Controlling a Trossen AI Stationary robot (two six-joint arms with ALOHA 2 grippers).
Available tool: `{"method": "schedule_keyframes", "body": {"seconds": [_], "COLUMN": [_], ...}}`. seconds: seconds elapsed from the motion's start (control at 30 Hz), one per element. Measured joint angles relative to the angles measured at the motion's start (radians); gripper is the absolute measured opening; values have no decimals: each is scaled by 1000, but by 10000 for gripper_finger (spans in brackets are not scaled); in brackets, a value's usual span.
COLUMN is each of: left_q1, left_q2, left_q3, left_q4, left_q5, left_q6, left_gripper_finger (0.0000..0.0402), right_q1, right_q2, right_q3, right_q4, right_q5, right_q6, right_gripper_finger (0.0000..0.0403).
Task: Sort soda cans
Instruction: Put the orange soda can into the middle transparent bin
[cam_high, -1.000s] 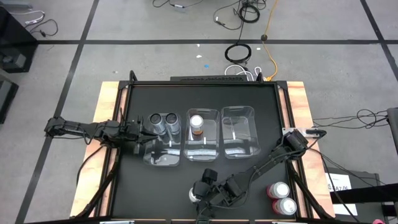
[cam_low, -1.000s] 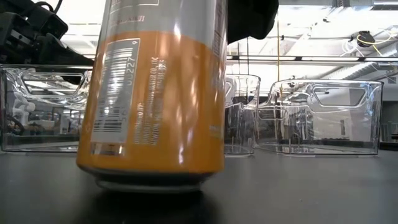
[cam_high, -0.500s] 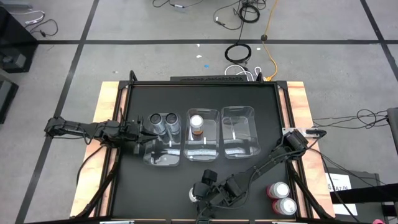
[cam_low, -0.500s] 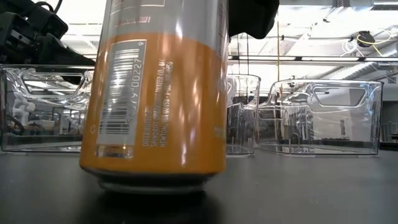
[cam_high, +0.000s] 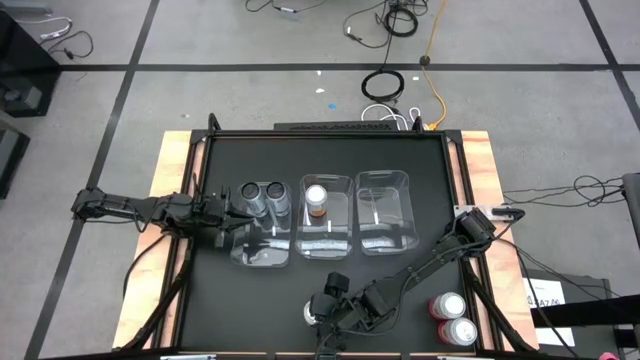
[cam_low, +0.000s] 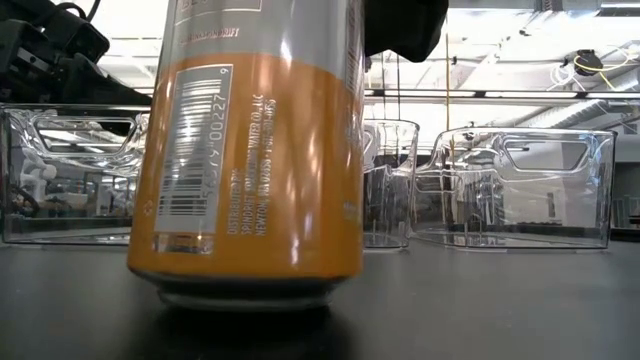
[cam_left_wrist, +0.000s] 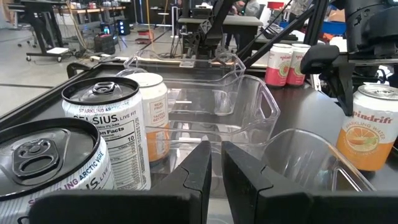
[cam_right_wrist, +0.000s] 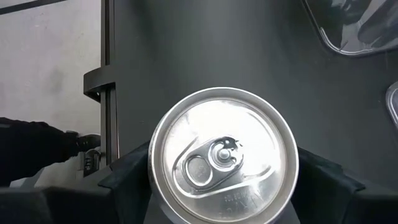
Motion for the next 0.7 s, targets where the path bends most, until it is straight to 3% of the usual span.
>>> {"method": "schedule_keyframes", "body": {"seconds": [0.3, 0.7], "left_q1": [0, 0], "left_q2": [0, 0], "left_q3": [0, 0], "left_q4": [0, 0], "left_q5": [0, 0], "left_q6": [0, 0], "left_gripper_finger": [50, 50], "right_q1": [0, -3], "right_q2": [-16, -131], "right_q3": [-1, -1], "right_q4": [-4, -3], "right_q5": [-3, 54], "right_q6": [-8, -26], "right_gripper_finger": [288, 288]}}
